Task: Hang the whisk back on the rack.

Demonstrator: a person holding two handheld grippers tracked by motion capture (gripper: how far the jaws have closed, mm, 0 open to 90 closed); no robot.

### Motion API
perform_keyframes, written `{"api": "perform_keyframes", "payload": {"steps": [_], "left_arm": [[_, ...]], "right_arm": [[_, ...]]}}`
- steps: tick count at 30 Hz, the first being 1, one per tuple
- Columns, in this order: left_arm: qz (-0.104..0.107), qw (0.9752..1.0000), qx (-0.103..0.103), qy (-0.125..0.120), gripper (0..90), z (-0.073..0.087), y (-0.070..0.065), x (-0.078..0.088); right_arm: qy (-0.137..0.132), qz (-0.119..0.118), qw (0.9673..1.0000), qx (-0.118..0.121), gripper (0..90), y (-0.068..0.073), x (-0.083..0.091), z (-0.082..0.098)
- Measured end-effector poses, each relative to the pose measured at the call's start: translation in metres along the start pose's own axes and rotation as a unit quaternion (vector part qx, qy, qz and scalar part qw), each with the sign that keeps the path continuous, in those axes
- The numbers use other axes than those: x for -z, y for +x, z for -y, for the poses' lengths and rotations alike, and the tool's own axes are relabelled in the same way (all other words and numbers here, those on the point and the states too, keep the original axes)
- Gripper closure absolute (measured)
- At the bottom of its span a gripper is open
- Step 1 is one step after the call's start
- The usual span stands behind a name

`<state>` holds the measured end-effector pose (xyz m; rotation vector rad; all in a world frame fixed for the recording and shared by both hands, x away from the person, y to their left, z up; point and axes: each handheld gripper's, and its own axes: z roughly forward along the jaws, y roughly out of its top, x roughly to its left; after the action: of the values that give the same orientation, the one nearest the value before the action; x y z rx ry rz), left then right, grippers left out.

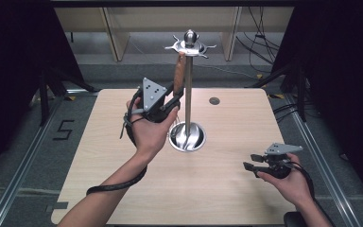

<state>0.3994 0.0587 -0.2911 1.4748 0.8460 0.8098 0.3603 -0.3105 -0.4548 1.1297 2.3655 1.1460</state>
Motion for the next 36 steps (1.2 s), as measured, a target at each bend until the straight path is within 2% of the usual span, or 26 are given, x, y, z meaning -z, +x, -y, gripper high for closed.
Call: {"api": "perform_keyframes", "payload": {"steps": [36], "left_arm": [[-0.003,0.9999,0.004,0.013,67.6,0.0,-0.001,-0.017]], "right_arm": [[-0.002,-0.001,1.0,0.004,50.9,0.0,0.0,0.0]]}}
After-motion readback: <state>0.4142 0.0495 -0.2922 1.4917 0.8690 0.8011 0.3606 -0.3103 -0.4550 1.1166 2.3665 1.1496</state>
